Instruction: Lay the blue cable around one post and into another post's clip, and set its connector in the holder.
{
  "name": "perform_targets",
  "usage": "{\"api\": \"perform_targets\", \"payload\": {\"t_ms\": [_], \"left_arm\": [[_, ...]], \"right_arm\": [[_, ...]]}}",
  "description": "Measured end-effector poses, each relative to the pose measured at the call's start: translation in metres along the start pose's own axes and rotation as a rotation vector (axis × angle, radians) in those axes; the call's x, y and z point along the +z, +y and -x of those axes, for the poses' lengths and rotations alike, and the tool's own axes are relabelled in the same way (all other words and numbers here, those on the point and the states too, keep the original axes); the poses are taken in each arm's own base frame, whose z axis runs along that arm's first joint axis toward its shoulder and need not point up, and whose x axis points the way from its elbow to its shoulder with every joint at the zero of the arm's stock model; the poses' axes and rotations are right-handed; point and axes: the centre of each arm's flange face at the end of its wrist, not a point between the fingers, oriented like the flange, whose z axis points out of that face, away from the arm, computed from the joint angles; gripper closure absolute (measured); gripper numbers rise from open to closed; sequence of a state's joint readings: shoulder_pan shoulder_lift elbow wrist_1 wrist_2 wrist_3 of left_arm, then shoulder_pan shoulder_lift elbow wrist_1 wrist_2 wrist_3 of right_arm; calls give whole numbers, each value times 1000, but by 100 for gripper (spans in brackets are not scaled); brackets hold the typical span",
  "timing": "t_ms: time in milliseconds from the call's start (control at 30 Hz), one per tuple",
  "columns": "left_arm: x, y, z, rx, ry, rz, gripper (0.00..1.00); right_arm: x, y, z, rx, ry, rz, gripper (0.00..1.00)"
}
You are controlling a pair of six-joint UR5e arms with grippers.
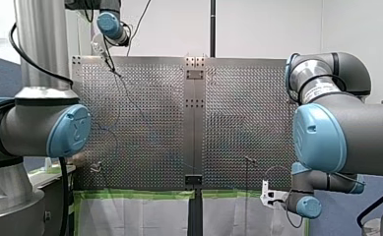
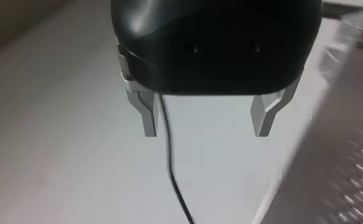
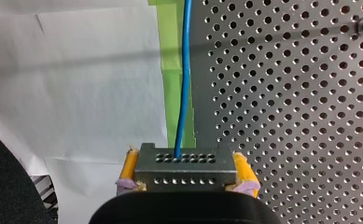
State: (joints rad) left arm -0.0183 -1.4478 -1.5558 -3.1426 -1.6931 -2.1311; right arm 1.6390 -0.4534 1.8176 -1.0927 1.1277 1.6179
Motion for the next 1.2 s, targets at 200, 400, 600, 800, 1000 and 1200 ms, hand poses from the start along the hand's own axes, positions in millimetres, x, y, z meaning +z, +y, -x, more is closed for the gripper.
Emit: {"api": "perform_targets", "payload": {"t_ms": [200, 400, 600, 800, 1000, 1200], "left_arm": [[-9, 6, 4, 59, 7, 67, 1], [-15, 11, 16, 111, -1, 129, 1], [-16, 23, 13, 176, 28, 210, 1], [-15, 39, 2, 253, 86, 293, 1], [-20, 43, -3, 319, 151, 310, 1], [-28, 41, -6, 379, 224, 290, 1]], "right_arm": [[0, 2, -1, 5, 4, 2, 100], [2, 4, -2, 8, 8, 4, 100], [2, 5, -2, 8, 9, 5, 100], [2, 5, -2, 8, 9, 5, 100], [2, 5, -2, 9, 8, 5, 100], [2, 3, -2, 8, 7, 1, 100]]}}
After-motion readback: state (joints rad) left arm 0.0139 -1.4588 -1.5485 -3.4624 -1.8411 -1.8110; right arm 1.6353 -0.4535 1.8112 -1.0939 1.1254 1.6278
